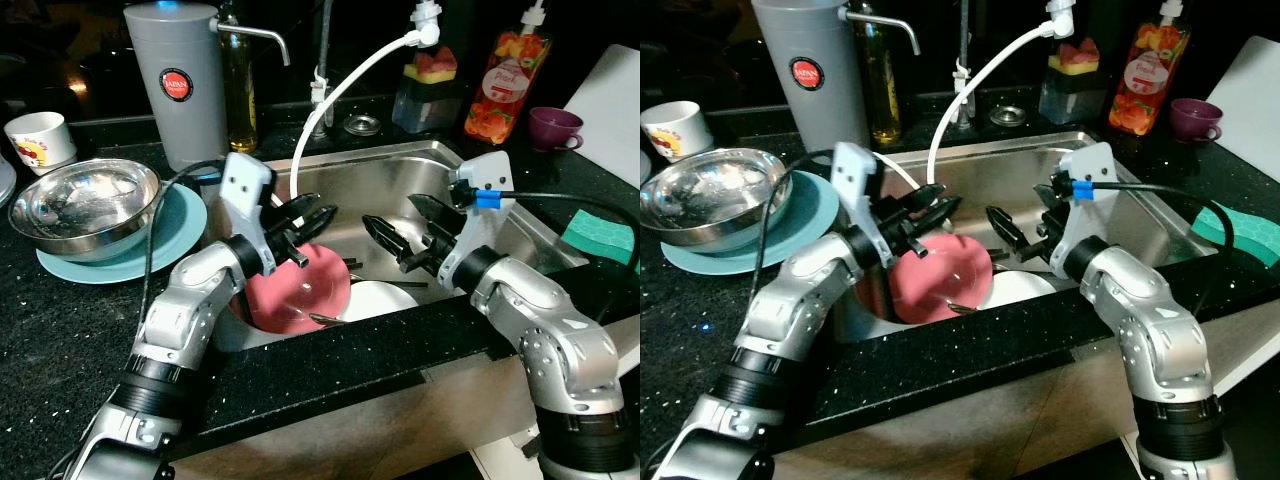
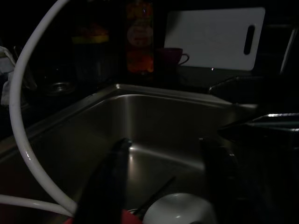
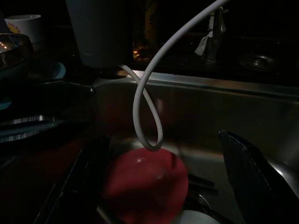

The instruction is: Kitchen organization

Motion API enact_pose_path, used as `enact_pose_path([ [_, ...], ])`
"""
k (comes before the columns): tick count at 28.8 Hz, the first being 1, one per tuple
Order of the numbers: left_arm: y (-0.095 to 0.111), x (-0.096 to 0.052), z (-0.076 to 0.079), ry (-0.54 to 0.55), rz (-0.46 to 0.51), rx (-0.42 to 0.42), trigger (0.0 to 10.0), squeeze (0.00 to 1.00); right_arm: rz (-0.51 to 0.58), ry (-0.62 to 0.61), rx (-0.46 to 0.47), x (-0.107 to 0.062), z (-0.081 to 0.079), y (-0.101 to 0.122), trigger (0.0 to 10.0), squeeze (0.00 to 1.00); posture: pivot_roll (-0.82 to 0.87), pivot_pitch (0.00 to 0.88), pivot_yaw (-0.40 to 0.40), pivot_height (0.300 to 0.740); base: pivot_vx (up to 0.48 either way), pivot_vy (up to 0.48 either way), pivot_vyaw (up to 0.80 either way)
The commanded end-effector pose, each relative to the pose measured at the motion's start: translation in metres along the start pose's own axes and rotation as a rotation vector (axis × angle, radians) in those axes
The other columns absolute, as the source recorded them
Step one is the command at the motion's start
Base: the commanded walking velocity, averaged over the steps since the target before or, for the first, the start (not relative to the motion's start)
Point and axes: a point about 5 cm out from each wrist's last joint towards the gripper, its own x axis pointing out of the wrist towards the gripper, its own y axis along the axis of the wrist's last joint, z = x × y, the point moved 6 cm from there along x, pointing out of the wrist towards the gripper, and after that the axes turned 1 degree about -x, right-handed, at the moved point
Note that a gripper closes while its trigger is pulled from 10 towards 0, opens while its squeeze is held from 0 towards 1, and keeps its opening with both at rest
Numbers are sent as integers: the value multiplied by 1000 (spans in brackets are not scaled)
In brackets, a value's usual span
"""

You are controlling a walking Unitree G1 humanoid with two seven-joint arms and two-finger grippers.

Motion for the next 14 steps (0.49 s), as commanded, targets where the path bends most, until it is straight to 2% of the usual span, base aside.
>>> enact_pose_path([
  [1,-2,-1,-3,7,-20,40,10000,1000,-10,10,-13,-1,-3,0,10000,0,-36,18,4,740,0,0,0],
  [6,12,-4,-14,68,-3,143,10000,1000,-4,9,-7,1,-2,0,10000,0,-23,8,0,740,0,0,0],
  [7,24,-6,-17,95,24,188,10000,1000,3,9,-4,2,-2,1,10000,0,-17,2,-3,740,0,0,0],
  [8,50,-12,-24,164,78,287,10000,0,19,10,6,4,-2,3,10000,0,-10,0,-6,740,0,0,0],
  [9,50,-12,-24,164,78,287,10000,0,19,10,6,4,-2,3,10000,0,-10,0,-6,740,0,0,0],
  [12,74,-22,-32,243,91,456,10000,0,40,21,25,6,-4,6,10000,0,4,0,-11,740,0,0,0],
  [13,74,-22,-32,243,91,456,10000,0,40,21,25,6,-4,6,10000,0,4,0,-11,740,0,0,0],
  [14,81,-31,-36,274,61,572,10000,0,58,53,28,7,-9,8,10000,0,22,0,-20,740,0,0,0],
])
